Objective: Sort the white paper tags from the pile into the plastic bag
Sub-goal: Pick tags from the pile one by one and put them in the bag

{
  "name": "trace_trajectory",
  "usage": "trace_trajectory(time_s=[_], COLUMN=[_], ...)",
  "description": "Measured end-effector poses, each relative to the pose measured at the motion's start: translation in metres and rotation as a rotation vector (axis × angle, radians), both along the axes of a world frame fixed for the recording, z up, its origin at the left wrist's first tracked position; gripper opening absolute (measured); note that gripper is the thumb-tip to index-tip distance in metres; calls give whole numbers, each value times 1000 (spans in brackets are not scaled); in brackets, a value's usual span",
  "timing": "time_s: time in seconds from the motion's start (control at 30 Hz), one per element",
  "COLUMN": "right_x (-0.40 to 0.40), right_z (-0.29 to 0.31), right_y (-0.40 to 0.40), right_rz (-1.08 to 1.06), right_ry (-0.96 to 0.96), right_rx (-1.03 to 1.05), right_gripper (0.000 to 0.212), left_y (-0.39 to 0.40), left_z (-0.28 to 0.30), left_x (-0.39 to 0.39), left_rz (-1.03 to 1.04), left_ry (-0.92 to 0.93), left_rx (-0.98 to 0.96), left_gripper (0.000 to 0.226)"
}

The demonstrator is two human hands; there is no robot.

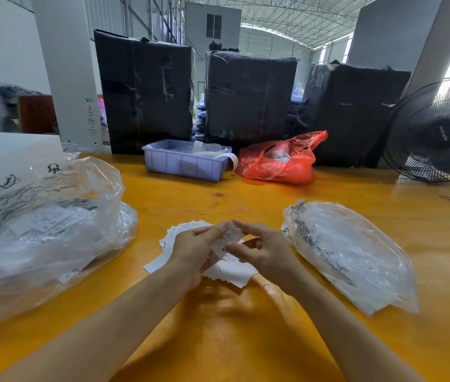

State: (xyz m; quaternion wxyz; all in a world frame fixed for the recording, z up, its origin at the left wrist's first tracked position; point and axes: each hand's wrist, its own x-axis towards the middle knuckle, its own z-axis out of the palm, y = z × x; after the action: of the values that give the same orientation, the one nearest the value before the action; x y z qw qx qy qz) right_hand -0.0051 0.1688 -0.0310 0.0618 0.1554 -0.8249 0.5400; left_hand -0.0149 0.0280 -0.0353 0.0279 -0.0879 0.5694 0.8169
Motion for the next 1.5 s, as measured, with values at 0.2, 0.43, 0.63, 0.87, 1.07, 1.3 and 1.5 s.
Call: trace_trajectory(time_s=[0.2,0.43,0.63,0.87,1.07,1.3,1.5], right_x=[0,-3,2,-3,-4,-17,-39], right_z=[1,3,4,5,7,25,0], right_y=[-1,6,3,7,10,83,153], right_rz=[-84,-108,13,-61,-138,-611,-715], right_ry=[86,87,16,-78,-15,457,-201], right_rx=[-89,-48,-52,-309,-371,101,943], right_gripper=[43,35,20,23,13,14,42], left_y=[-1,-15,-11,-11,-24,-88,-208], left_z=[5,8,7,7,11,65,70], left_x=[0,-4,-4,-7,-9,-21,-25], left_rz=[-87,-65,1,-100,-277,79,664], left_ry=[23,119,117,79,43,249,57], left_rx=[-21,-277,-188,-201,-332,-807,-1313], left_gripper=[15,19,13,28,18,13,19])
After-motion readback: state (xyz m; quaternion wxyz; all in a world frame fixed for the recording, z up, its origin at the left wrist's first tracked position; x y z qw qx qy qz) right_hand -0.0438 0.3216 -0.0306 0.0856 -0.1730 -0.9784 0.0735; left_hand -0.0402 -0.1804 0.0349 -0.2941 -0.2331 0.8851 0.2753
